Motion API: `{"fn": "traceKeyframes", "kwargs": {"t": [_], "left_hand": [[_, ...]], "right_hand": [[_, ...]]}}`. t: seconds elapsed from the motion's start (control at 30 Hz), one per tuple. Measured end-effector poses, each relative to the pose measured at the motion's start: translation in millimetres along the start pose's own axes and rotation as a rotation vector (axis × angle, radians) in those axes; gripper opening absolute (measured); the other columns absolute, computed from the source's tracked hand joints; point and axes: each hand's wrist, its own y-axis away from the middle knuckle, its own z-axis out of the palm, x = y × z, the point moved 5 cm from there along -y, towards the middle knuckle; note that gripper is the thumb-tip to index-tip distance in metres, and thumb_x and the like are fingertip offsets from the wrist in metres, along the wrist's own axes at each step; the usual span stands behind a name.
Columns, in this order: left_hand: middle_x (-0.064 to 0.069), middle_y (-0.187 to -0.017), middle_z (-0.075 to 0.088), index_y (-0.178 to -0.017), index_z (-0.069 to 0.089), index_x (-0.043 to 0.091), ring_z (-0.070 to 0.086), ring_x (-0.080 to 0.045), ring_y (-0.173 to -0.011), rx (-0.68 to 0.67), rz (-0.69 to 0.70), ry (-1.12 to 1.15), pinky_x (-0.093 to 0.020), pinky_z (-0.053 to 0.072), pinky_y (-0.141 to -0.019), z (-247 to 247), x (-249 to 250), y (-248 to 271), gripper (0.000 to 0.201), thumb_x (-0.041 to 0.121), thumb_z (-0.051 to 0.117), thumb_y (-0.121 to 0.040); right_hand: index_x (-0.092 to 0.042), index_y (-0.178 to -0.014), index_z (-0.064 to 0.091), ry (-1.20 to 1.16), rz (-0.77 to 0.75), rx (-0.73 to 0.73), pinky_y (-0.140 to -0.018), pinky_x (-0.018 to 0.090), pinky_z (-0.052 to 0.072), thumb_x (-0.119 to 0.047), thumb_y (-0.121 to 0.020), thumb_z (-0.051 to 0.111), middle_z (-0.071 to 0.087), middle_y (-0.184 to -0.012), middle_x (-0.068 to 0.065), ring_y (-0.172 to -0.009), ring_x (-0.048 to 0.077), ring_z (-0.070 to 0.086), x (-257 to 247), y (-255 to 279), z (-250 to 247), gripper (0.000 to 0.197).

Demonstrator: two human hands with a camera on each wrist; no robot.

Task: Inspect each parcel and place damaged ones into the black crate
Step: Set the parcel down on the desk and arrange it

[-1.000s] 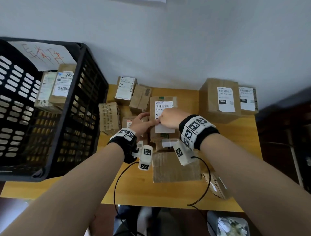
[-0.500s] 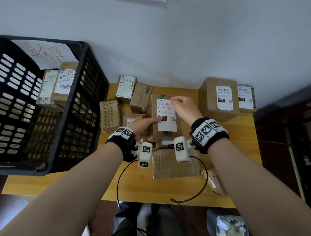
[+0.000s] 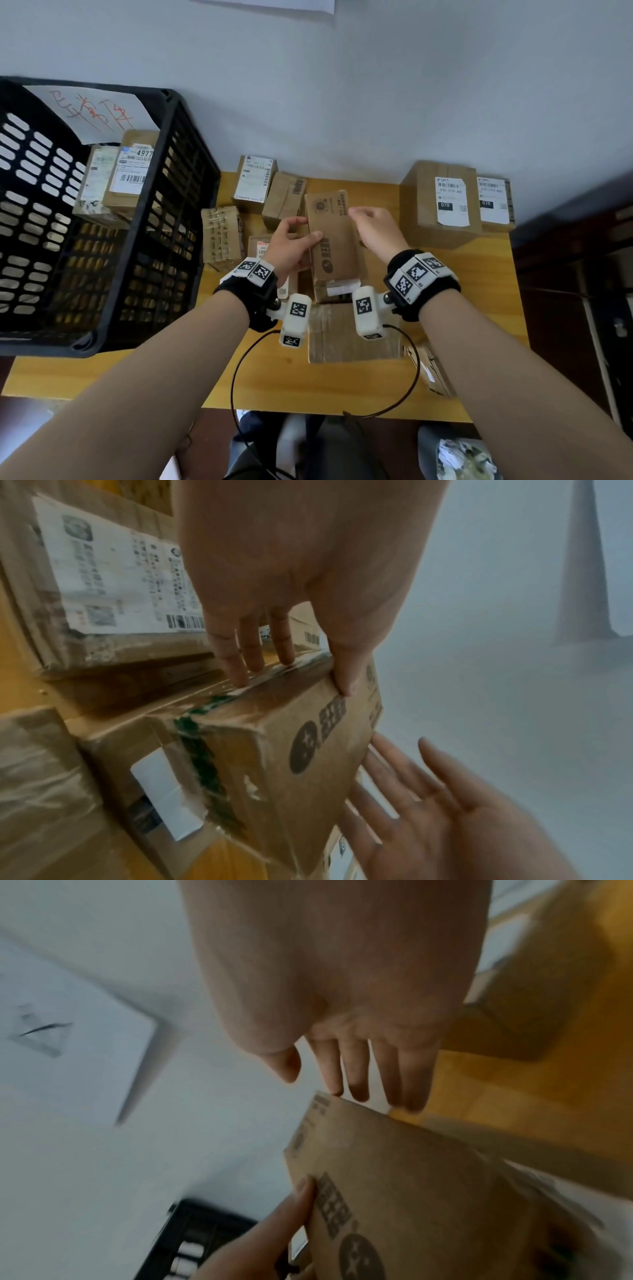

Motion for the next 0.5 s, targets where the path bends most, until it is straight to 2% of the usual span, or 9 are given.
{"fn": "traceKeyframes", "kwargs": {"t": [0.07, 0.13, 0.2, 0.27, 0.3, 0.37, 0.5], "left_hand": [[-0.01, -0.113, 0.075, -0.128, 0.054, 0.022, 0.078, -0.015, -0.086, -0.002, 0.0, -0.011, -0.04, 0.065, -0.072, -2, 2, -1, 0.042, 0.015, 0.076, -0.093], [-0.012, -0.116, 0.074, -0.13, 0.054, 0.021, 0.077, -0.018, -0.09, -0.01, -0.007, -0.011, -0.041, 0.065, -0.073, -3, 5, -1, 0.045, 0.015, 0.077, -0.092], [-0.012, -0.118, 0.073, -0.131, 0.054, 0.02, 0.077, -0.019, -0.091, -0.015, -0.018, -0.018, -0.035, 0.063, -0.066, -4, 6, -1, 0.046, 0.015, 0.078, -0.092], [-0.011, -0.119, 0.072, -0.131, 0.054, 0.021, 0.077, -0.018, -0.091, -0.013, -0.02, -0.041, -0.03, 0.061, -0.059, -4, 7, 0, 0.046, 0.016, 0.078, -0.092], [-0.011, -0.12, 0.072, -0.132, 0.054, 0.022, 0.076, -0.018, -0.09, -0.012, -0.019, -0.056, -0.028, 0.06, -0.057, -4, 7, 0, 0.047, 0.017, 0.078, -0.092], [-0.009, -0.119, 0.071, -0.133, 0.054, 0.022, 0.075, -0.017, -0.09, -0.015, -0.025, -0.072, -0.027, 0.059, -0.054, -4, 9, 0, 0.047, 0.017, 0.078, -0.093], [-0.007, -0.117, 0.07, -0.131, 0.054, 0.021, 0.074, -0.017, -0.087, -0.009, -0.032, -0.056, -0.032, 0.062, -0.058, 0, 10, 2, 0.045, 0.014, 0.077, -0.093]], "right_hand": [[-0.012, -0.114, 0.073, 0.187, -0.126, 0.009, -0.068, 0.031, 0.052, -0.037, -0.111, 0.04, 0.066, -0.079, 0.0, -0.069, 0.017, 0.061, -14, 3, 0, 0.042], [-0.008, -0.089, 0.072, 0.385, -0.177, -0.052, -0.061, 0.03, 0.048, -0.045, -0.111, 0.034, 0.059, -0.066, 0.005, -0.059, 0.02, 0.057, -23, 5, 6, 0.057], [-0.01, -0.086, 0.07, 0.585, -0.151, -0.128, -0.065, 0.033, 0.05, -0.048, -0.11, 0.028, 0.064, -0.075, 0.009, -0.069, 0.023, 0.063, -23, 3, 15, 0.062], [-0.016, -0.077, 0.058, 0.702, -0.114, -0.163, -0.064, 0.033, 0.043, -0.044, -0.11, 0.028, 0.055, -0.074, 0.002, -0.073, 0.023, 0.058, -20, 0, 19, 0.053], [-0.016, -0.079, 0.056, 0.73, -0.101, -0.164, -0.066, 0.033, 0.041, -0.042, -0.111, 0.029, 0.052, -0.075, 0.0, -0.076, 0.023, 0.057, -21, -1, 20, 0.049], [-0.014, -0.094, 0.058, 0.766, -0.079, -0.169, -0.074, 0.033, 0.042, -0.04, -0.111, 0.029, 0.054, -0.082, 0.001, -0.085, 0.025, 0.058, -22, -4, 22, 0.042], [-0.014, -0.116, 0.063, 0.83, -0.055, -0.154, -0.079, 0.035, 0.043, -0.041, -0.11, 0.031, 0.062, -0.105, 0.007, -0.095, 0.028, 0.06, -25, -7, 21, 0.043]]}}
